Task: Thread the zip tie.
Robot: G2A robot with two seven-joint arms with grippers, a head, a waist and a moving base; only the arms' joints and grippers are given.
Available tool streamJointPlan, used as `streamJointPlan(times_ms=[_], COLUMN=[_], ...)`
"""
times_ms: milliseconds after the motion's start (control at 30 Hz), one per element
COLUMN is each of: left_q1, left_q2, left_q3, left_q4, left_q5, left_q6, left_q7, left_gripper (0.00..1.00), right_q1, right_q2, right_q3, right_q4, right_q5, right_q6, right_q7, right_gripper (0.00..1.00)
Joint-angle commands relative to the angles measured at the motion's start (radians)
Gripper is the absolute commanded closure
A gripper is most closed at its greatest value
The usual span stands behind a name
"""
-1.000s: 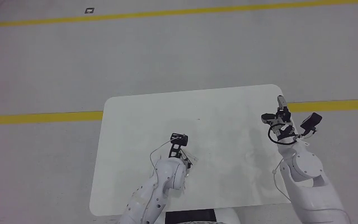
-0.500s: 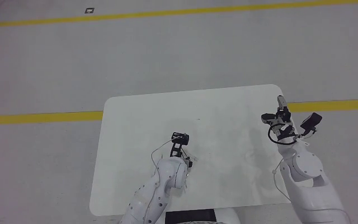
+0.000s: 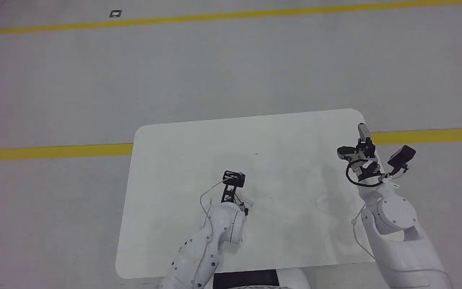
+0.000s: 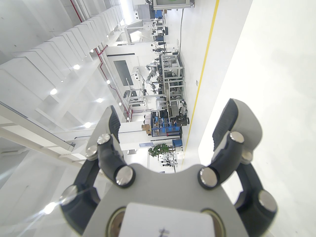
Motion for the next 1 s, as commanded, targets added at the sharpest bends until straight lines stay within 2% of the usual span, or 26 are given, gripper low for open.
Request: streamJointPlan(times_ms=[0,233,400,500,700,967], left_q1=[0.001,0.012,0.032,0.032,0.020,0.006], left_q2=[-0.002,0.000,-0.003,0.000,0.005,-0.002], left_q3=[0.002,-0.006,-0.001,-0.008,-0.015,-0.015], left_q4=[-0.002,-0.012,-0.044,-0.044,-0.018,0.011], left_q5=[-0.001,-0.001,-0.001,-0.001,-0.001,-0.001], left_q6=[0.000,0.000,0.000,0.000,0.000,0.000], left_q7=[0.002,0.008,0.006,0.010,0.031,0.042], left_gripper=[0.73,0.75,0.77,0.76,0.76,0.77], right_q1=[0.000,0.000,0.000,0.000,0.000,0.000], right_q2=[0.000,0.000,0.000,0.000,0.000,0.000], right_q3=[0.000,0.000,0.000,0.000,0.000,0.000], right_q4=[0.000,0.000,0.000,0.000,0.000,0.000], right_q5=[0.000,0.000,0.000,0.000,0.000,0.000], right_q6=[0.000,0.000,0.000,0.000,0.000,0.000], right_q7=[0.000,0.000,0.000,0.000,0.000,0.000], right_gripper=[0.00,0.00,0.00,0.00,0.00,0.00])
